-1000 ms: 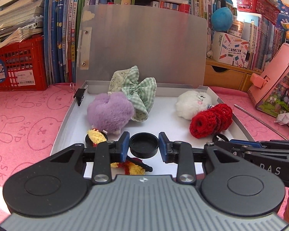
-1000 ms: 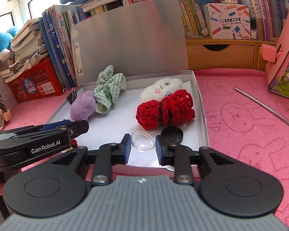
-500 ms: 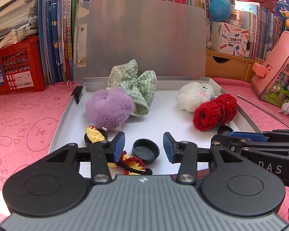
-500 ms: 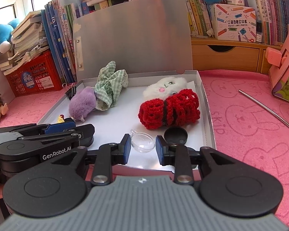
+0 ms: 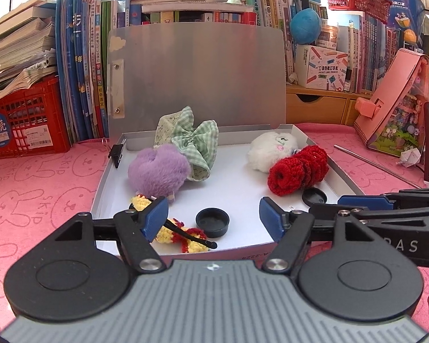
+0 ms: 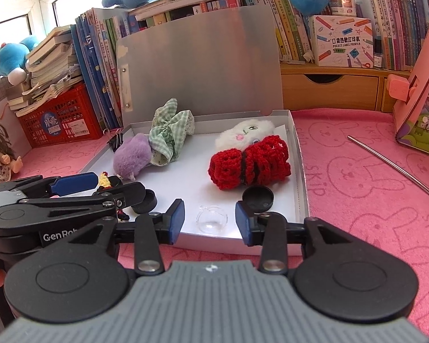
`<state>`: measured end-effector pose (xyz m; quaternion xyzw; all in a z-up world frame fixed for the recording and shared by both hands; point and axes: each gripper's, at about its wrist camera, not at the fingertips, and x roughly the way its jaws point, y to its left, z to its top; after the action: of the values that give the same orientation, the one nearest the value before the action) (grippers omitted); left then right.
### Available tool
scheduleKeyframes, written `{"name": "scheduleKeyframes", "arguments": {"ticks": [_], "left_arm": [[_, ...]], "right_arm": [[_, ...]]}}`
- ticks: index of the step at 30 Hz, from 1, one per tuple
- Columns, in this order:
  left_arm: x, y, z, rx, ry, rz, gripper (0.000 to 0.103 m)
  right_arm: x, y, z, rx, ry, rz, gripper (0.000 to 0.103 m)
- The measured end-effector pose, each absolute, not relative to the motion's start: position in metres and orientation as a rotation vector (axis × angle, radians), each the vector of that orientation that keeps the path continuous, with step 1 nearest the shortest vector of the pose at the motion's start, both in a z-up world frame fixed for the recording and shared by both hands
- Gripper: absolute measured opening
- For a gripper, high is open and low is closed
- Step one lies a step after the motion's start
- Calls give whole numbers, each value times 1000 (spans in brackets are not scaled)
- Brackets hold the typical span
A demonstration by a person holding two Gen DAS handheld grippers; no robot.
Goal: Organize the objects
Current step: 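Lower and open both grippers to release the lids in the box, then withdraw both tools toward the blue patterned pouch and white tissue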
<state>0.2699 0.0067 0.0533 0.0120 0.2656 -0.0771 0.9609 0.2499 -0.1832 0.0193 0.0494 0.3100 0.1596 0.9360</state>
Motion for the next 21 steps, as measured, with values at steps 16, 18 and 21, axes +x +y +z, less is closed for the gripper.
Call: {"name": "scheduleKeyframes", "arguments": {"ticks": [16,18,21], "left_arm": [[197,12,64,56,508,-241,76],[184,15,64,49,504,-244,76],[164,23,62,24,509,-245,76]], "right_arm": [[186,-194,34,71,598,416,64],[176,-194,33,60,600,444,66],[163,-193,31,61,619,497,68]]}}
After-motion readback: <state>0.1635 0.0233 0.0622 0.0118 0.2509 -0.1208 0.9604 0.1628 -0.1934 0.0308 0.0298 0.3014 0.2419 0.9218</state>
